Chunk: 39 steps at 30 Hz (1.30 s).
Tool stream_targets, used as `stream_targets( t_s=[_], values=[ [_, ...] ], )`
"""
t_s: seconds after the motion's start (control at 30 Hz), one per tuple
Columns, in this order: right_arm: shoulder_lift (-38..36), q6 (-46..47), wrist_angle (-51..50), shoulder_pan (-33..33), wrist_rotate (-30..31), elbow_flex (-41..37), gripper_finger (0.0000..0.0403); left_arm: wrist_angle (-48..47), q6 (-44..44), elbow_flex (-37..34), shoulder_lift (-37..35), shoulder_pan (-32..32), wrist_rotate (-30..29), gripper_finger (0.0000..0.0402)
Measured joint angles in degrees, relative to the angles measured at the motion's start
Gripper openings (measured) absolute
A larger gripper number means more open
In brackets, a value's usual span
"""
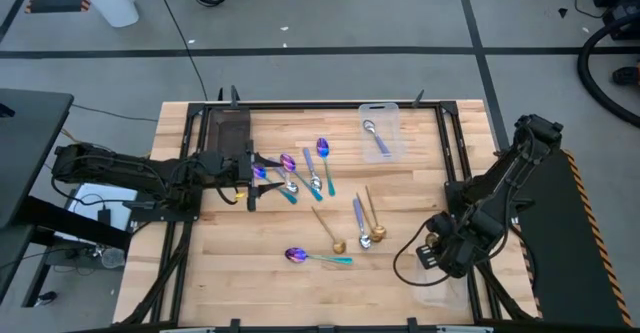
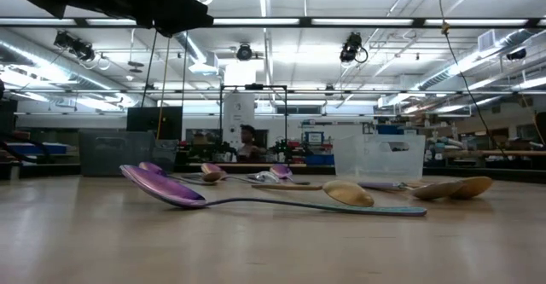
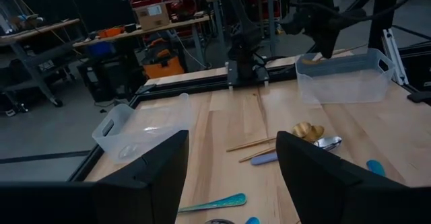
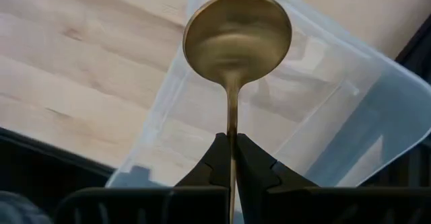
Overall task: Sort silverware by color (type)
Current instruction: Put the gold spoon into the bottom transparent bin
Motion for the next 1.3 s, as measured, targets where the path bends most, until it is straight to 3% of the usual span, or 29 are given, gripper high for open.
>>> stream_targets(
  t_s=[0.67,1.03,1.3],
  values=[
    [15.83,-6.45,3.41,0.26,-2.66,-0.09,0.0017,-0.24,-1.57,0.00,0.00,0.00,-0.02,0.0231],
    [17.51,-6.94,6.93,0.26,-4.35,-0.09,0.0068,-0.22,-4.01,0.00,0.02,-0.04,0.00,0.0231],
    [13.84,-6.57,7.01,0.15,-2.11,-0.09,0.0094,-0.22,-5.10,0.00,0.02,-0.07,0.00,0.0231]
  ],
)
